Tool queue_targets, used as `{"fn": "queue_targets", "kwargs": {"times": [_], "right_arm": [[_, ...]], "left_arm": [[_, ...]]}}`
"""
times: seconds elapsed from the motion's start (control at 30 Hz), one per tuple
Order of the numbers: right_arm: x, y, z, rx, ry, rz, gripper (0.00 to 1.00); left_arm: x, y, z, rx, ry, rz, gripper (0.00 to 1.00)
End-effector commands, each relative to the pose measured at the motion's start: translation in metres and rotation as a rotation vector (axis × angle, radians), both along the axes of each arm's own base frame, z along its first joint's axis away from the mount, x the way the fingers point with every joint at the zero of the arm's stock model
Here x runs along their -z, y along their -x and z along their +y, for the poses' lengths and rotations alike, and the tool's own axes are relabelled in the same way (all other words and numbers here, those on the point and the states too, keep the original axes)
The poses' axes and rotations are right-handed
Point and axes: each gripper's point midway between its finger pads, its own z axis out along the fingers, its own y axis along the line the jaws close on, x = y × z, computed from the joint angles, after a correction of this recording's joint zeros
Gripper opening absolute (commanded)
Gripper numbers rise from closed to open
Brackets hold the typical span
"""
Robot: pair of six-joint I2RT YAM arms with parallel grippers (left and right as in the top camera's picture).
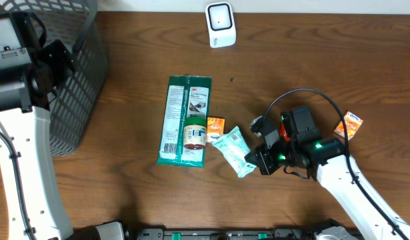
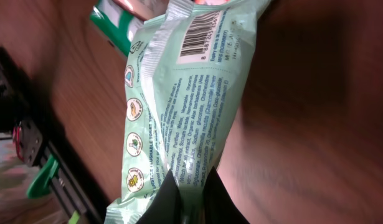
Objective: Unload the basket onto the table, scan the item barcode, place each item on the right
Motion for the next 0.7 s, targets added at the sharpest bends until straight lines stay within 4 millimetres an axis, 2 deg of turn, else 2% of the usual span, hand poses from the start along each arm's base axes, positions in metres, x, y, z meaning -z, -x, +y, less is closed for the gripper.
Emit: {"fn": "queue_targets", "kwargs": {"times": [0.0,0.2,0.3,0.37,0.47,0.53,0.67], "right_arm": [[-0.036,-0.022,0.003,0.031,0.017,-0.062,0.01],[-0.084,-0.040,-0.011,0.074,0.136,-0.068,0.01],[-0.115,-0.053,-0.002,0.069,0.086,-0.127,0.01],[-0.132,-0.053,0.005,0.058,0.035,-0.145,0.01],[-0.135,-0.049,0.003,0.081,0.036,-0.132,0.01],[-0.133,-0.053,-0.002,0.173,0.044,-0.089,0.01],[-0.131,-0.059,-0.007,0.206,0.080,-0.074,0.01]], "left_arm": [[-0.003,0.001,0.004,-0.007,-0.017,-0.001,0.92],[-0.003,0.001,0.004,-0.007,-0.016,-0.001,0.92],[-0.003,0.001,0.004,-0.007,-0.017,-0.001,0.92],[-0.003,0.001,0.004,-0.007,-0.016,-0.001,0.92],[-0.003,0.001,0.004,-0.007,-0.016,-0.001,0.92],[-0.003,0.001,0.004,-0.006,-0.017,0.000,0.93],[-0.003,0.001,0.004,-0.007,-0.017,-0.001,0.93]]}}
